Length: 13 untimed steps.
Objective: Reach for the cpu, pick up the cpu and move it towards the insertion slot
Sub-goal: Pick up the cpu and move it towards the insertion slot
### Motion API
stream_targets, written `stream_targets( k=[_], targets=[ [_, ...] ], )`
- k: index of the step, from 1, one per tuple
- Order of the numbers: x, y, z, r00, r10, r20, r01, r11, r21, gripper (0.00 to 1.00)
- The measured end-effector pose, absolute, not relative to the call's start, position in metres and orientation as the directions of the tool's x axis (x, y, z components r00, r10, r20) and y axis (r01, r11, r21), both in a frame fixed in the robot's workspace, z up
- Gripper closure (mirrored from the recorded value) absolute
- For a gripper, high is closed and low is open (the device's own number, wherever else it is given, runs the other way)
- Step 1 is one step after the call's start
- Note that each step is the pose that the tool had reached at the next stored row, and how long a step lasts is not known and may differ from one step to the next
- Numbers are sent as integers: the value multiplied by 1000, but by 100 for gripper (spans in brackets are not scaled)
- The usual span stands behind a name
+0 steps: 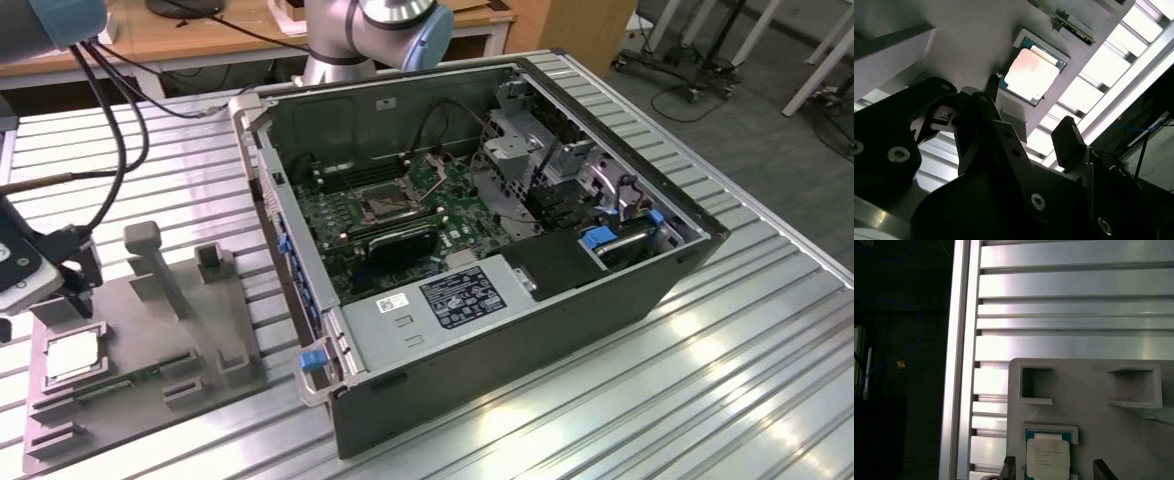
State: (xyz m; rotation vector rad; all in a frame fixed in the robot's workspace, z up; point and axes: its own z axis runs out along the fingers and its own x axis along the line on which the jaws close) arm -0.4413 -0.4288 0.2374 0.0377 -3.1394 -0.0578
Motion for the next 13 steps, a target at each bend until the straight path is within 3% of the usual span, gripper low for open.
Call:
stream_targets(
  k=[13],
  targets=[
    [-441, -429, 235, -1000, -24, 1, -24, 999, 37, 31]
  ],
)
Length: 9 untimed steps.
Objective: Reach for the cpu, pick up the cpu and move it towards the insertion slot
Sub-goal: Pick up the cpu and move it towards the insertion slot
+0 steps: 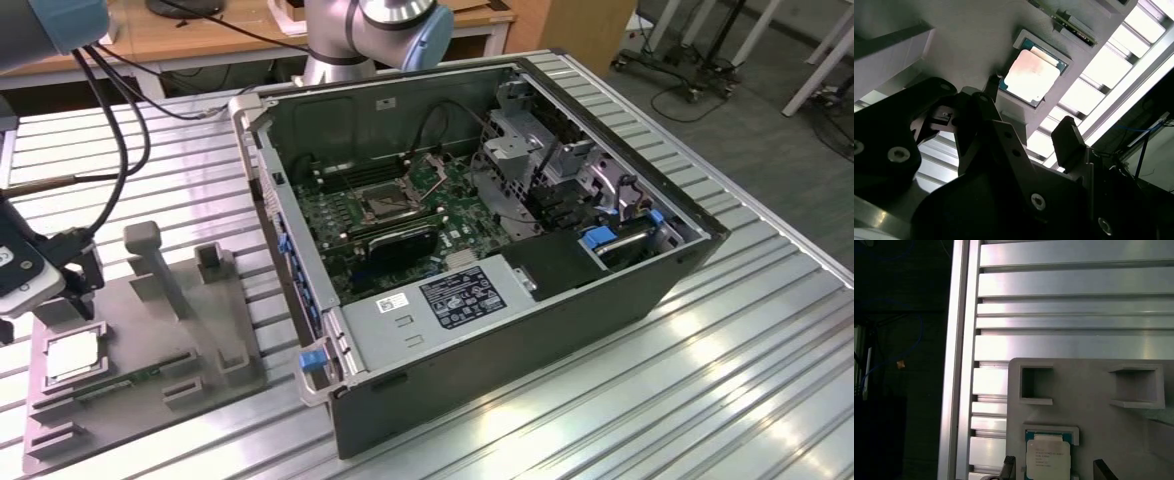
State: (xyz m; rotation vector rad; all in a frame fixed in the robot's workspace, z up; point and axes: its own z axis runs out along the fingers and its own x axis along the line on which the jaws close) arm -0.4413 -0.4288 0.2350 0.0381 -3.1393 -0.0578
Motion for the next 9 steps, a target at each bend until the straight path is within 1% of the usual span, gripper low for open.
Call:
stream_targets(
  k=[9],
  targets=[
    [-441, -435, 226, -1000, -24, 1, -24, 999, 37, 31]
  ],
)
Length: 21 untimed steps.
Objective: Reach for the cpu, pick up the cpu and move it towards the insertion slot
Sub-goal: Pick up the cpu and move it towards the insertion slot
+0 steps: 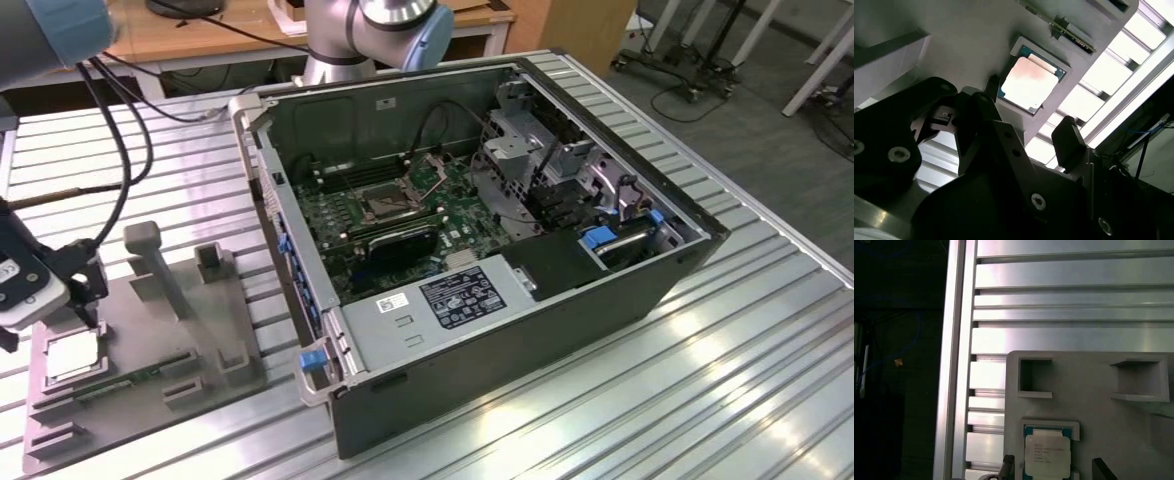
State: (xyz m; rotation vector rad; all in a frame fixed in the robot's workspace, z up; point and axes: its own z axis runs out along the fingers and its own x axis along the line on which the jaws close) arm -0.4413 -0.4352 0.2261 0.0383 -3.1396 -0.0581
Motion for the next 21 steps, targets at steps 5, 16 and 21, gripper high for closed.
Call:
stream_targets(
  k=[5, 16, 21],
  targets=[
    [-441, -438, 220, -1000, -25, 1, -25, 999, 37, 31],
    [-441, -439, 215, -1000, -25, 1, -25, 999, 37, 31],
    [-441, -439, 215, -1000, -25, 1, -25, 999, 37, 31]
  ],
)
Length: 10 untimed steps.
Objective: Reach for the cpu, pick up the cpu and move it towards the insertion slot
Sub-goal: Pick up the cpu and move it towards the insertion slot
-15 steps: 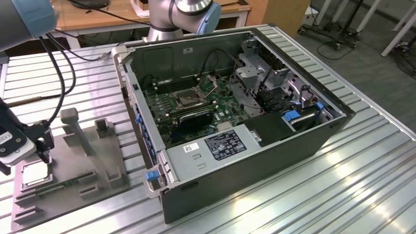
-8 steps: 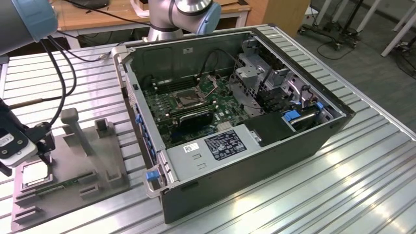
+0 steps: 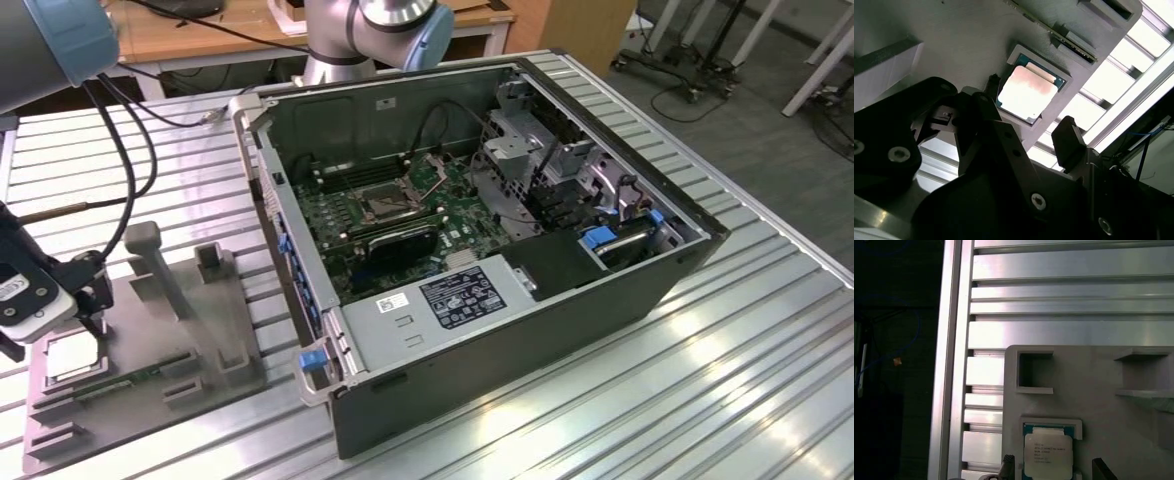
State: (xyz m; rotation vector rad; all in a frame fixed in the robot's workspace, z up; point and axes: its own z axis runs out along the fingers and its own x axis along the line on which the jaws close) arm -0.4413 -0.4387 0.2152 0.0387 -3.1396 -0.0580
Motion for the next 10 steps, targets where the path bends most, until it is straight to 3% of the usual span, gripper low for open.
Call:
stream_targets(
  k=[10],
  targets=[
    [-441, -439, 204, -1000, -25, 0, -25, 999, 37, 31]
  ],
)
